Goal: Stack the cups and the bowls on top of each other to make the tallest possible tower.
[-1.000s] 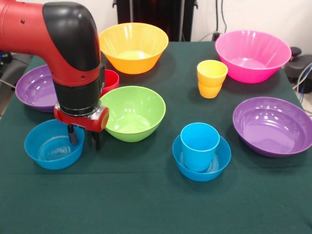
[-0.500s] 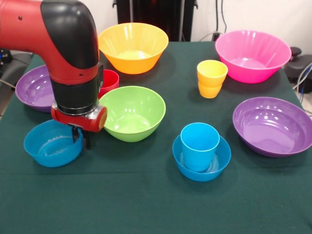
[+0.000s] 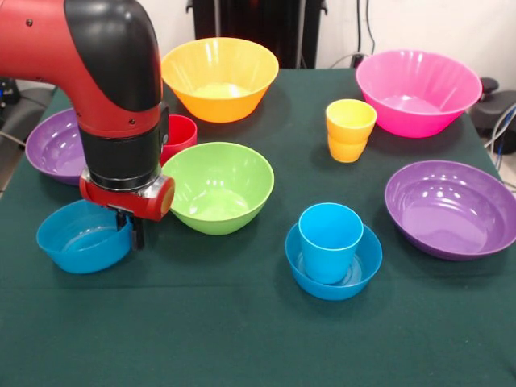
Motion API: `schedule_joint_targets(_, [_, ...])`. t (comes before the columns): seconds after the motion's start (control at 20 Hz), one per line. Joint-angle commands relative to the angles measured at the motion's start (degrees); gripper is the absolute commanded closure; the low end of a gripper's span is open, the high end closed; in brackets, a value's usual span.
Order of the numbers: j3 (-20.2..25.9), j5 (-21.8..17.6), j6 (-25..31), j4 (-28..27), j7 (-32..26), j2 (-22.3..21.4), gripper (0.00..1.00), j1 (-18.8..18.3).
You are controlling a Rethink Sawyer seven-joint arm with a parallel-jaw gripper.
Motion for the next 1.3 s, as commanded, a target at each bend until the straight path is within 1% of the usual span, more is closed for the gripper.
schedule_joint_targets(0.05, [2.2,0.3,4.5,0.3,-2.6,2.5,1.00,3.4])
schedule_joint_targets(0.15, [1.7,0.5,5.5,1.0,-2.2,1.4,1.00,4.0])
schedule_joint_targets(0.35, [0.7,1.6,9.6,2.3,-1.3,-1.3,1.00,5.4])
schedule_joint_targets(0.6, [-0.8,3.0,17.1,1.1,-0.9,-3.6,1.00,7.4])
schedule_joint_targets(0.7, [-1.5,3.3,19.6,0.3,-0.6,-3.8,1.00,8.2])
schedule_joint_targets(0.85, [-2.2,2.9,20.7,0.7,-0.6,-4.3,1.00,9.1])
schedule_joint_targets(1.0, [-3.1,2.0,24.8,-1.2,-1.9,-4.6,1.00,10.3])
schedule_joint_targets(1.1, [-3.5,1.6,26.7,-1.5,-2.6,-5.1,1.00,10.7])
schedule_joint_targets(1.3, [-3.6,1.0,28.4,-2.2,-3.4,-5.6,1.00,11.2])
